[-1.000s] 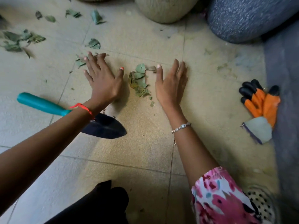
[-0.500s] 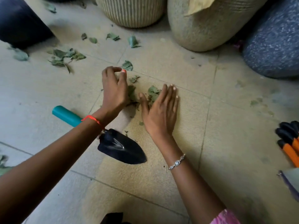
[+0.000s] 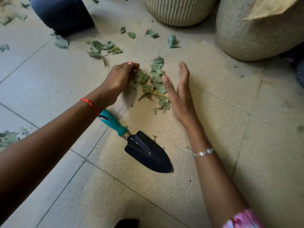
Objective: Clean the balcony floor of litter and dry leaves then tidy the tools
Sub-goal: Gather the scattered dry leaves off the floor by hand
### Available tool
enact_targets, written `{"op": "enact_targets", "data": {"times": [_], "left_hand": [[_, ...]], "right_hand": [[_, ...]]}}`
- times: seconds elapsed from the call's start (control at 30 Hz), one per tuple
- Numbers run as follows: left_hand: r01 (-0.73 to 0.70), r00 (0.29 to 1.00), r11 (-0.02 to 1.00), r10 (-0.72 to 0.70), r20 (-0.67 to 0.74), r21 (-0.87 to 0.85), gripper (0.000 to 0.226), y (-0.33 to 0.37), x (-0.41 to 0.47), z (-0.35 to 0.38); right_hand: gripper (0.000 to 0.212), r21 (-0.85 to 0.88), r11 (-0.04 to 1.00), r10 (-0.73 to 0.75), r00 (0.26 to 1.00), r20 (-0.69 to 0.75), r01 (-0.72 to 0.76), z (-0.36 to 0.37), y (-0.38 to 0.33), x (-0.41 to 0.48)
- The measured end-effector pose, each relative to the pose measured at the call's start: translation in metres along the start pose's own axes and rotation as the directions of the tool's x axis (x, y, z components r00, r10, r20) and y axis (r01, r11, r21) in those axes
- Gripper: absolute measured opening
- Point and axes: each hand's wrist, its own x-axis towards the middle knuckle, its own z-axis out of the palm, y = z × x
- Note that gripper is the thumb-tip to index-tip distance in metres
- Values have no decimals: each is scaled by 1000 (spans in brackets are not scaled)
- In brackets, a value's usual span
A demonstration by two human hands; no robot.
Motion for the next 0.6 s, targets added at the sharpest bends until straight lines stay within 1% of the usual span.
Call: {"op": "enact_targets", "data": {"times": [0.03,0.07,0.1,0.13,0.17,0.2,0.23,0.33,0.4,0.43,0.47,0.53,0.57,0.6], "left_hand": [[-16,1000,1000,16,17,12,38,-1,-2,-1],[-35,999,999,34,31,16,37,-4,-3,-2],[-49,998,999,48,49,20,37,-6,-2,-3],[-58,996,998,57,67,22,36,-9,-2,-4],[-67,995,997,65,78,26,36,-10,-2,-4],[-72,994,997,69,89,36,36,-11,-1,-5],[-78,992,996,73,101,39,36,-10,0,-6],[-50,987,998,45,154,28,36,-1,2,-10],[-61,990,998,62,129,-9,33,4,3,-17],[-95,991,995,97,87,-19,30,4,3,-22],[-157,987,988,156,33,12,28,2,4,-27],[-308,942,931,328,-78,195,32,-4,10,-42],[-360,906,892,404,-125,276,31,-7,13,-49],[-382,876,860,453,-164,338,28,-11,17,-57]], "right_hand": [[94,-149,988,-13,995,100,28,-6,4,-11],[104,-351,931,-35,983,178,97,-11,7,-21],[112,-537,825,-66,974,218,176,-11,10,-28],[115,-663,710,-102,966,239,238,-9,13,-31],[116,-733,623,-128,961,246,271,-4,14,-30],[115,-764,585,-133,961,240,272,2,13,-26],[114,-774,581,-125,967,222,253,9,11,-19],[104,-771,604,-109,979,171,202,28,4,12],[98,-759,625,-136,983,127,184,38,1,35],[98,-751,636,-159,982,99,178,41,0,44],[99,-743,647,-181,981,68,171,42,0,52],[103,-735,661,-191,981,27,149,44,-1,67],[104,-744,654,-170,985,31,136,44,-1,72],[104,-752,642,-153,986,66,150,47,-2,77]]}}
